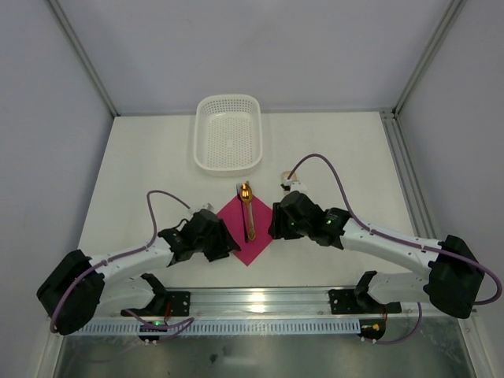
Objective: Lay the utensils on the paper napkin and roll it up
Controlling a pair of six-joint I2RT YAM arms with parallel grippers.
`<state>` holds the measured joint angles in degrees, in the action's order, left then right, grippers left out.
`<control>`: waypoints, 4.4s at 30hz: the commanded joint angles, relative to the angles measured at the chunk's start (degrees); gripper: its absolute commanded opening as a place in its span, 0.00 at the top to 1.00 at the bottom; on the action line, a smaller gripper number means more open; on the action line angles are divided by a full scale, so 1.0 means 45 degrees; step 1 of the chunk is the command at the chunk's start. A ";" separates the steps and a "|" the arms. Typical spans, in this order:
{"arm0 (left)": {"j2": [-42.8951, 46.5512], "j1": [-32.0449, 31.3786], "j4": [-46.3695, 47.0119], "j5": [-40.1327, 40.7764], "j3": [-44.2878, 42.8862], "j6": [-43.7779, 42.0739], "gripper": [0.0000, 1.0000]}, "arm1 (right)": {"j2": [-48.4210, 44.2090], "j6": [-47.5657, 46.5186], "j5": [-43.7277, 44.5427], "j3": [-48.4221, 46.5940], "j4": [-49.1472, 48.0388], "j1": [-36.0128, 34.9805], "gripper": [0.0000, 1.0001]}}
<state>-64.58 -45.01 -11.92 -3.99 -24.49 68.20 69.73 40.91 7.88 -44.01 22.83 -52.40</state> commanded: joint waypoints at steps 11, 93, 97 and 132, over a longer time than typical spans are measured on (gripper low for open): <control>-0.0904 -0.0563 0.1808 0.0612 -0.0144 0.0547 0.50 | -0.0360 0.0187 0.0476 0.0306 -0.0561 -0.0035 0.48; 0.0736 -0.0018 -0.1724 0.3445 -0.1921 -0.1581 0.47 | 0.3252 -0.6297 0.3776 0.1676 -0.8589 -0.5015 0.96; 0.0835 0.0296 -0.2018 0.3406 -0.1921 -0.1796 0.47 | 0.3371 -0.6511 0.4127 0.1440 -0.8433 -0.5015 0.96; 0.0446 0.0140 0.2551 -0.0011 0.0247 -0.2188 0.75 | 0.4113 -0.7079 0.4148 0.0268 -0.7984 -0.3726 0.71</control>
<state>-60.66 -44.03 -6.61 -1.85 -23.79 58.11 89.27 7.92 26.22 -40.86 -12.05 -69.56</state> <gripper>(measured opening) 0.251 0.275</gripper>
